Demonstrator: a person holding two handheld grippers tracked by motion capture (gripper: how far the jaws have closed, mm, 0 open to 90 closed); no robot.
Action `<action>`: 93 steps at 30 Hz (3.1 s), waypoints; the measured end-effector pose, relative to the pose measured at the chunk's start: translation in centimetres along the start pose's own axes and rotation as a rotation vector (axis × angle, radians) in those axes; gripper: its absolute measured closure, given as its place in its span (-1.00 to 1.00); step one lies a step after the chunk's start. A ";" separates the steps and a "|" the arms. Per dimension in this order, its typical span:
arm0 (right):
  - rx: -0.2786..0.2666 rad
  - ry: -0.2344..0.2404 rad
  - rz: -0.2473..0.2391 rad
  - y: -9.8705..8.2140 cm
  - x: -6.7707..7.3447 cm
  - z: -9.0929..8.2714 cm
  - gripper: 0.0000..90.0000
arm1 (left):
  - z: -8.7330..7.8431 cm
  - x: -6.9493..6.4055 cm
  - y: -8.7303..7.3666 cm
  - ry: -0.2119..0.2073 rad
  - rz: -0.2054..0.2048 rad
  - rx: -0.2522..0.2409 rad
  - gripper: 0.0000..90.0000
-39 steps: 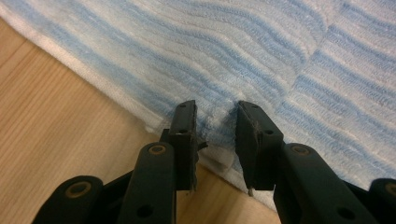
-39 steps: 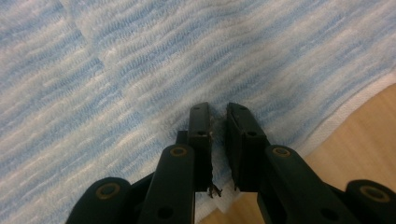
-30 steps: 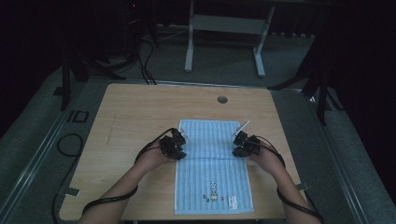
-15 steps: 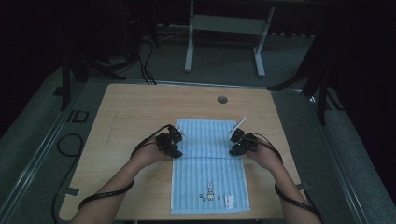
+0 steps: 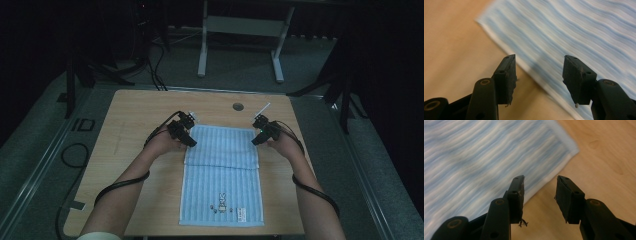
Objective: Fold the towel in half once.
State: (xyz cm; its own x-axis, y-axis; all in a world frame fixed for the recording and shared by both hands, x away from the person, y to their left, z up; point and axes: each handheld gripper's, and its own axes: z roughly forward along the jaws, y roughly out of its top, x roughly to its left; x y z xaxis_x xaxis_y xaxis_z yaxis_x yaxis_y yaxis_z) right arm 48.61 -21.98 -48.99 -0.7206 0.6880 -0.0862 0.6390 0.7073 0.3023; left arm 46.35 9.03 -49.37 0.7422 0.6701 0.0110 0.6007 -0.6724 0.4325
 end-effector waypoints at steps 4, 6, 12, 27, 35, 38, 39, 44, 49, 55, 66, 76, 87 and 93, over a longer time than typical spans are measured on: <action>0.002 -0.014 0.038 1.0 -0.7 0.9 0.22 | 1.2 1.1 1.1 0.026 -0.029 0.008 -0.02; -0.001 -0.001 0.064 1.4 -0.9 1.3 0.18 | 2.0 1.5 1.5 0.045 -0.046 0.020 -0.02; 0.044 -0.030 0.103 2.5 -1.1 2.7 0.15 | 3.8 2.1 1.9 0.045 -0.075 0.044 -0.02; 0.098 0.058 0.097 3.0 -0.7 3.9 0.72 | 4.7 1.9 2.0 -0.013 -0.080 0.024 0.42; 0.115 0.029 0.068 3.3 0.0 3.8 0.91 | 4.2 1.3 2.5 -0.016 -0.068 0.019 0.91; 0.101 0.031 0.064 3.2 -0.1 3.2 0.91 | 3.4 1.3 2.7 -0.018 -0.066 -0.007 0.91; 0.044 0.031 0.078 3.1 -0.6 1.4 0.91 | 1.6 1.4 3.1 -0.018 -0.065 -0.047 0.91; -0.019 0.017 0.077 3.1 -1.2 -1.3 0.91 | -1.0 1.3 3.6 -0.005 -0.045 -0.095 0.91; -0.073 -0.027 0.043 3.3 -1.0 -4.8 0.91 | -4.6 0.5 4.3 0.012 -0.004 -0.152 0.91; -0.157 -0.087 -0.032 3.3 0.7 -10.4 0.91 | -9.3 -0.2 4.4 0.048 0.030 -0.224 0.91; -0.345 -0.070 -0.163 -1.7 5.4 -15.6 0.91 | -15.3 -4.1 -0.4 0.009 0.069 -0.354 0.90; -0.296 0.003 -0.214 -8.4 10.1 -11.2 0.91 | -10.1 -8.7 -7.1 -0.101 0.058 -0.274 0.90; -0.165 0.145 -0.156 -11.4 11.3 -3.2 0.90 | -1.8 -9.7 -10.9 -0.230 -0.015 -0.085 0.89; -0.152 0.153 -0.143 -10.8 10.8 -2.9 0.90 | -2.0 -9.2 -10.1 -0.207 -0.021 -0.087 0.90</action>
State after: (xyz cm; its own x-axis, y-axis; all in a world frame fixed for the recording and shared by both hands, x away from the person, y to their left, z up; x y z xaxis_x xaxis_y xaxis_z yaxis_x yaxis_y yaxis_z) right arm 33.17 -22.71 -50.47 -0.8406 0.5417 0.0029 0.4882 0.7552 0.4375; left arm 32.87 10.32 -52.03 0.7803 0.5989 -0.1802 0.5953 -0.6231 0.5073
